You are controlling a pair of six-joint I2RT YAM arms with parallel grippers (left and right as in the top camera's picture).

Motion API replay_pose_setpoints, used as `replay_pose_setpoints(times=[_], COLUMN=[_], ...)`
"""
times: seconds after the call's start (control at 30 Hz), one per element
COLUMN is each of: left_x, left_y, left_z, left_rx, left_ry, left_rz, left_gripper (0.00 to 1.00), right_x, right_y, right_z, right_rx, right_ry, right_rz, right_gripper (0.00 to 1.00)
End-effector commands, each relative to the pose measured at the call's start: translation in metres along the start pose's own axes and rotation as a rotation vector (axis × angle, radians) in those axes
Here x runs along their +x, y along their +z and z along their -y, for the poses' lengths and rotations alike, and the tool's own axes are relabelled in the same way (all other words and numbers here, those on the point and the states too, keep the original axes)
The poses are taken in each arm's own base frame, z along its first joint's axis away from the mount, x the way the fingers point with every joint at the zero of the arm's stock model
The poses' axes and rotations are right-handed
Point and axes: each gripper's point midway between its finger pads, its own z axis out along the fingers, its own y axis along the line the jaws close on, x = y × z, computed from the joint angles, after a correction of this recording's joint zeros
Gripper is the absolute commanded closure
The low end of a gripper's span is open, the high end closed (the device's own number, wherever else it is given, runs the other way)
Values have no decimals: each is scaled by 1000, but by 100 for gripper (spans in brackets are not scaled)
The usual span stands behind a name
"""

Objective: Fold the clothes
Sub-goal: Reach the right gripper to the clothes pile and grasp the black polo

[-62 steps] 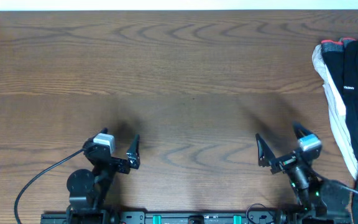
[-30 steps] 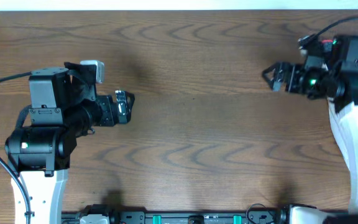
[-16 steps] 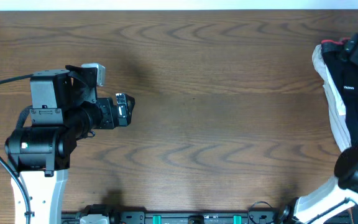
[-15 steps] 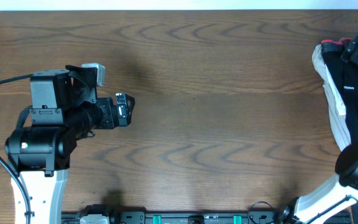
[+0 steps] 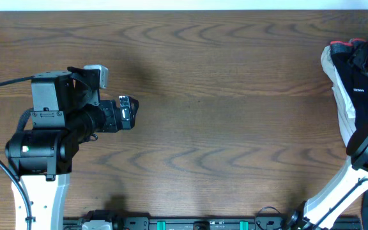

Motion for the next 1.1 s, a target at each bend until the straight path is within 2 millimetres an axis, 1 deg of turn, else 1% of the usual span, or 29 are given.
replay_pose_setpoints(times=[0.0, 0.1, 0.23, 0.27, 0.33, 0.4, 0.43, 0.47, 0.53, 0.6, 0.67, 0.7, 0.77, 0.83, 0.87, 0.9, 0.97, 1.03, 1.07], left_x=[-3, -3, -3, -3, -4, -3, -3, -3, -3, -3, -4, -4, -4, -4, -4, -5, -8, -11, -14], left_y=[-2, -2, -2, -2, -2, -2, -2, -2, -2, -2, -2, -2, -2, -3, -4, -5, -9, -14, -17], left_z=[1, 1, 1, 1, 1, 1, 1, 1, 1, 1, 1, 1, 0, 1, 1, 2, 2, -1, -3], left_rx=[3, 3, 3, 3, 3, 3, 3, 3, 3, 3, 3, 2, 0, 0, 0, 1, -5, -30, -49], left_ry=[17, 17, 17, 17, 17, 17, 17, 17, 17, 17, 18, 18, 18, 19, 21, 24, 30, 38, 43], left_rz=[8, 8, 8, 8, 9, 8, 8, 8, 8, 8, 9, 11, 11, 14, 18, 25, 45, 73, 90], left_gripper=[2, 2, 2, 2, 2, 2, 2, 2, 2, 2, 2, 2, 2, 2, 2, 2, 2, 2, 2], right_x=[3, 8, 8, 8, 12, 14, 14, 16, 15, 13, 9, 6, 2, 2, 4, 7, 15, 27, 37], right_y=[20, 33, 34, 34, 34, 33, 33, 32, 28, 19, 1, -12, -43, -83, -99, -118, -145, -164, -173], right_z=[8, 16, 18, 18, 21, 27, 30, 30, 26, 10, -13, -25, -50, -79, -91, -103, -122, -140, -153], right_rx=[45, 97, 104, 107, 125, 157, 171, 174, 146, 57, -69, -135, -268, -422, -482, -538, -595, -621, -638], right_ry=[37, 48, 51, 51, 49, 46, 44, 44, 46, 14, -32, -49, -88, -144, -168, -187, -226, -270, -301], right_rz=[-21, -36, -34, -34, -49, -53, -55, -60, -63, -64, -53, -38, -9, 23, 34, 46, 62, 66, 60], right_gripper=[32, 34, 50, 55, 73, 75, 88, 99, 99, 99, 99, 99, 99, 99, 99, 99, 99, 99, 99])
